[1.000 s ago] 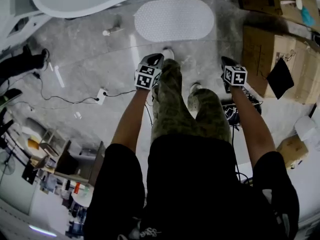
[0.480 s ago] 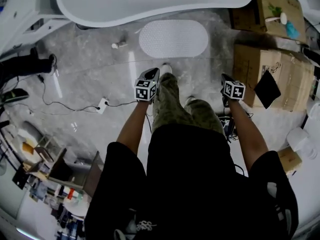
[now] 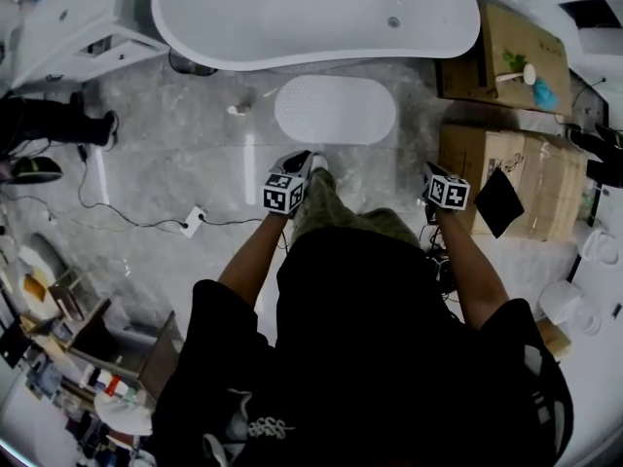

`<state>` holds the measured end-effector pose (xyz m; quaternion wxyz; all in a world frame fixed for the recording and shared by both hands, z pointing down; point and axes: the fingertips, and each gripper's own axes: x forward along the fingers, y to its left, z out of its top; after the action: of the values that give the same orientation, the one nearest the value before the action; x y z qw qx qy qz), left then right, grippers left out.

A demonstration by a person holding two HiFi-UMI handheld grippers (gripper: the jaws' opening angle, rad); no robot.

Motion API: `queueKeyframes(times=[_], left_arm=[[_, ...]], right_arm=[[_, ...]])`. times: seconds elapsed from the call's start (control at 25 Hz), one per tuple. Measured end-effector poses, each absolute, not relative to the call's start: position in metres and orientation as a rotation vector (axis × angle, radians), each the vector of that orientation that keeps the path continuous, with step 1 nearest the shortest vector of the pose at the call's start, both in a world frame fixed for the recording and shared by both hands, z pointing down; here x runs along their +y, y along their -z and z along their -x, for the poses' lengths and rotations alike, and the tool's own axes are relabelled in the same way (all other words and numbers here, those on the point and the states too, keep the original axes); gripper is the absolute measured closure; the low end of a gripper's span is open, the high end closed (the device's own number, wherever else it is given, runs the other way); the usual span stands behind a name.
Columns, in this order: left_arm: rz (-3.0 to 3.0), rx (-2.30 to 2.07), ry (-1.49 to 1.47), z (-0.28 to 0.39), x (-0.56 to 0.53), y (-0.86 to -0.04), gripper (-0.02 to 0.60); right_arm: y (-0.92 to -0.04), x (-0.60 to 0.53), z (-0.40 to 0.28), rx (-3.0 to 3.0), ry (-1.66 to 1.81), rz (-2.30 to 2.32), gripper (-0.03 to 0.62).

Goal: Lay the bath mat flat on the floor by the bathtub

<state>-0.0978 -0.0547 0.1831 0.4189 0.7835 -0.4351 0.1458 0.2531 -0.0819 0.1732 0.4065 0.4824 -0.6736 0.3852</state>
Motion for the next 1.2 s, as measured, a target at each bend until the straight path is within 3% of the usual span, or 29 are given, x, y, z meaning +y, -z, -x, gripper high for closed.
queueKeyframes(times=[0.24, 0.52, 1.2], left_arm=[[-1.949, -1.268, -0.232, 0.15, -0.084, -0.134, 0.551], [-2.006, -1.343, -0.16, 0.162, -0.112, -0.075, 0.551], [-2.088, -1.67, -0.11, 0.065, -0.138, 0.059, 0.551]], right_arm=[[-0.126, -0.108, -0.235, -1.768, -0.933, -1.289, 0.571], [-0.07, -0.151, -0.246, -1.857, -0.946, -1.427, 0.571], [0.063, -0.234, -0.308, -2.287, -0.629, -1.307, 0.571]])
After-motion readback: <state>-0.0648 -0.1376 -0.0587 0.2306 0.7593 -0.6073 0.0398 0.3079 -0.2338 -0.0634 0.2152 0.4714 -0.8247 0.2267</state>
